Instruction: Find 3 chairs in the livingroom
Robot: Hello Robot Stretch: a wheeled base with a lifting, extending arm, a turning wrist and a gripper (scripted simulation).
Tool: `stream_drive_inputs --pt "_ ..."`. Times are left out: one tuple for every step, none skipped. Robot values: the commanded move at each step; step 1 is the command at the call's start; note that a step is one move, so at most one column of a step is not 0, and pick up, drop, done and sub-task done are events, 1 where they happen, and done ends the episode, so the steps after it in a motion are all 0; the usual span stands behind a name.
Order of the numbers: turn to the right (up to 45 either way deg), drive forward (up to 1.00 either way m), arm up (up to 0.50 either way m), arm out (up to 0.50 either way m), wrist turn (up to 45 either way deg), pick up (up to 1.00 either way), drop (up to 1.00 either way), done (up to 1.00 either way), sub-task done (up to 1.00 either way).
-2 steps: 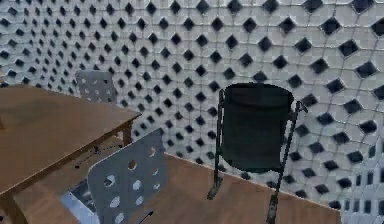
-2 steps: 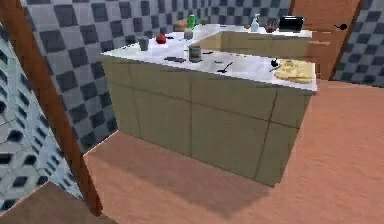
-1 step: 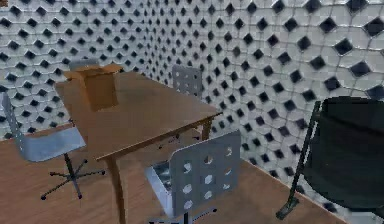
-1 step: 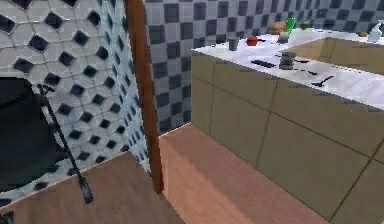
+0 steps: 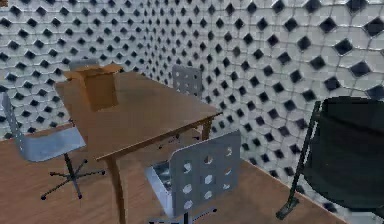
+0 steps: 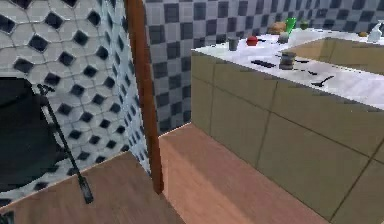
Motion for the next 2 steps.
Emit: stream_drive_inputs --pt "-45.0 0.00 0.00 0.00 0.0 0.00 0.00 0.00 0.00" --pt "-9.0 0.00 0.00 0.00 0.0 0.00 0.00 0.00 0.00"
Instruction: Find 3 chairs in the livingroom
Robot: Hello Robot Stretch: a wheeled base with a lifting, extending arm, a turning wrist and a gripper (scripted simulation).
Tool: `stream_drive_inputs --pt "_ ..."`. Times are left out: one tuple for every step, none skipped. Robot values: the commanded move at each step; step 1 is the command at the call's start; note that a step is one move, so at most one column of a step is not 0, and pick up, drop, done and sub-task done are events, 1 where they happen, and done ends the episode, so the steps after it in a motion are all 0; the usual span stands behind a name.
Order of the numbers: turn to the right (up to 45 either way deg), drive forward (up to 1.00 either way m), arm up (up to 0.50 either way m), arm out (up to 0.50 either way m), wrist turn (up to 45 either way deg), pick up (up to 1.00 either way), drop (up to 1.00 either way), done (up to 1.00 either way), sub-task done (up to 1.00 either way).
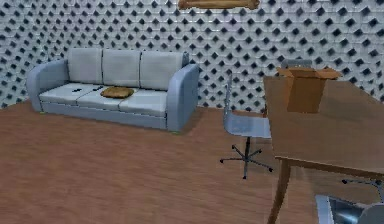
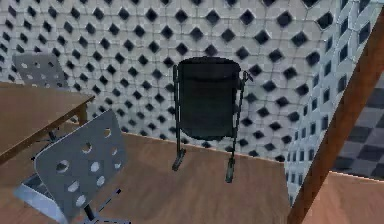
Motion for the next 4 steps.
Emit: stream_drive_inputs --pt "0.0 1.00 0.00 0.00 0.0 0.00 0.00 0.00 0.00" --pt "33.0 0.00 0.00 0.00 0.0 0.00 0.00 0.00 0.00" --pt "0.0 0.00 0.00 0.00 0.0 0.00 0.00 0.00 1.00" --pt "-33.0 0.00 0.00 0.00 0.0 0.00 0.00 0.00 0.00"
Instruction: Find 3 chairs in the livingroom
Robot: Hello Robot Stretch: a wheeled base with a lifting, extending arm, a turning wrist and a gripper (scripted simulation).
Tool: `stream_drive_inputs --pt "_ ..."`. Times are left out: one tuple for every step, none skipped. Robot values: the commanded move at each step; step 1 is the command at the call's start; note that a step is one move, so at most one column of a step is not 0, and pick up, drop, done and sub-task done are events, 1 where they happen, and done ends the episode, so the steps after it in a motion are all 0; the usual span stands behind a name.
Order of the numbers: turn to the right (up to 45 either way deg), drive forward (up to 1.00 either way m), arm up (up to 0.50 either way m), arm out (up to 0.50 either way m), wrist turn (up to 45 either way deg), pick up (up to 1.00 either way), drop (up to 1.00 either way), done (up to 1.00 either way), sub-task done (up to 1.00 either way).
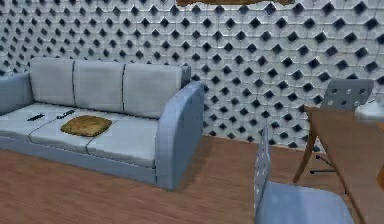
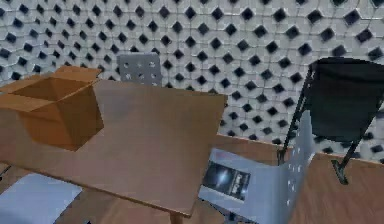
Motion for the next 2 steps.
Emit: stream_drive_inputs --pt "0.0 0.90 0.00 0.00 0.0 0.00 0.00 0.00 0.00" --pt "33.0 0.00 0.00 0.00 0.0 0.00 0.00 0.00 0.00"
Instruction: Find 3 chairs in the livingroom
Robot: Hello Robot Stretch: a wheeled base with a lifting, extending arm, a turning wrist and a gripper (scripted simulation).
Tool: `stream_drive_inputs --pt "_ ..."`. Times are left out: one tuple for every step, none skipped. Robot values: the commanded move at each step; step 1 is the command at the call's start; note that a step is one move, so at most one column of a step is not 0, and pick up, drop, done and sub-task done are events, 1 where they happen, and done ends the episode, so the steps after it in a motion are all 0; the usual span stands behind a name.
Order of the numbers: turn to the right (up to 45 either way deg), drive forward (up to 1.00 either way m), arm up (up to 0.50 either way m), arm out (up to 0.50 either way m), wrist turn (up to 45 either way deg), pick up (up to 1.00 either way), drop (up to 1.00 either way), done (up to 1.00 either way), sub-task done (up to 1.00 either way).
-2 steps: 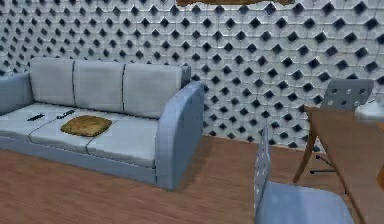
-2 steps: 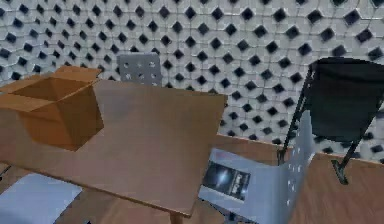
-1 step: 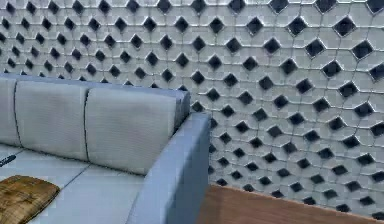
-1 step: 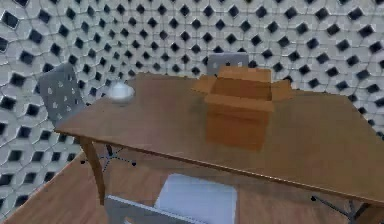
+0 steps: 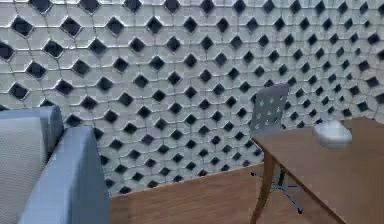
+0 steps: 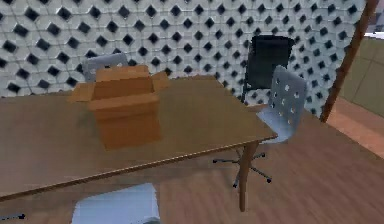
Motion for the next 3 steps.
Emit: stream_drive_inputs --pt "0.0 0.35 0.00 0.00 0.0 0.00 0.00 0.00 0.00" --pt "0.0 0.45 0.00 0.00 0.0 0.00 0.00 0.00 0.00" --pt "45.0 0.00 0.00 0.00 0.0 0.00 0.00 0.00 0.00"
